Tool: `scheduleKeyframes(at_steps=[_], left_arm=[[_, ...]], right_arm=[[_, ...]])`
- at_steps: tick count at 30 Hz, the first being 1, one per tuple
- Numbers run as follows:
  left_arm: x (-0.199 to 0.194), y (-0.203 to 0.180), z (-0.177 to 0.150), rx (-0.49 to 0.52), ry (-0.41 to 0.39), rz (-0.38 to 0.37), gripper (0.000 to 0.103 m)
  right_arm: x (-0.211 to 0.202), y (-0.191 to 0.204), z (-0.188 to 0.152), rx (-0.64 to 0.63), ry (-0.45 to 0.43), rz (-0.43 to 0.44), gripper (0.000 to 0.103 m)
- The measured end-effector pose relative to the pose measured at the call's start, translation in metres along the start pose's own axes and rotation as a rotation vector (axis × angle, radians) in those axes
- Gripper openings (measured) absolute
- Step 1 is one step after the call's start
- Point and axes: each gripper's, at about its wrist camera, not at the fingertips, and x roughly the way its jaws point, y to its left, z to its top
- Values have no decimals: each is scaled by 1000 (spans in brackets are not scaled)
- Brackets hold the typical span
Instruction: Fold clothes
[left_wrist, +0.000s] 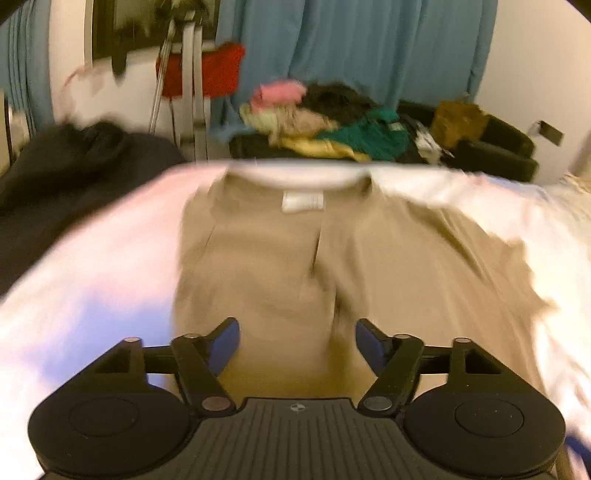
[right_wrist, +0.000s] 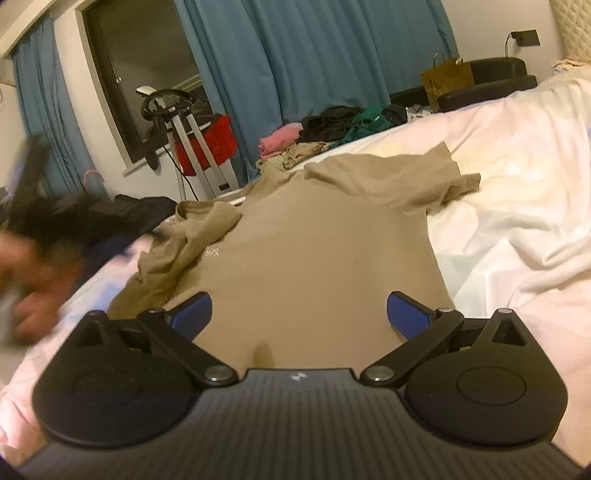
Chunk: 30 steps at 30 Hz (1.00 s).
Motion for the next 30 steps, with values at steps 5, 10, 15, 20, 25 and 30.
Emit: scheduleKeyframes(at_steps=[5,10,15,20,25,30], left_arm=[[-78,55,-81,-77,148,-45,77],[-111,96,-124,-122,276,-71,78],[-115,102,-150,-71,385,-94,78],[-108,88,-165,99,496,-27,64],[-134,68,-157,216,459,-58,5],[-178,15,-159,462,324,46,3]], right_arm=[[-20,12,4,-32,-25,24,103],[-52,22,9,-57,-59,36,103],[-79,20,7,-16,-28,47,103],[-98,18,6,-10,-28,39,103],[-100,15,6,-28,-32,22,103],[-96,13,6,-7,-23,47,103]])
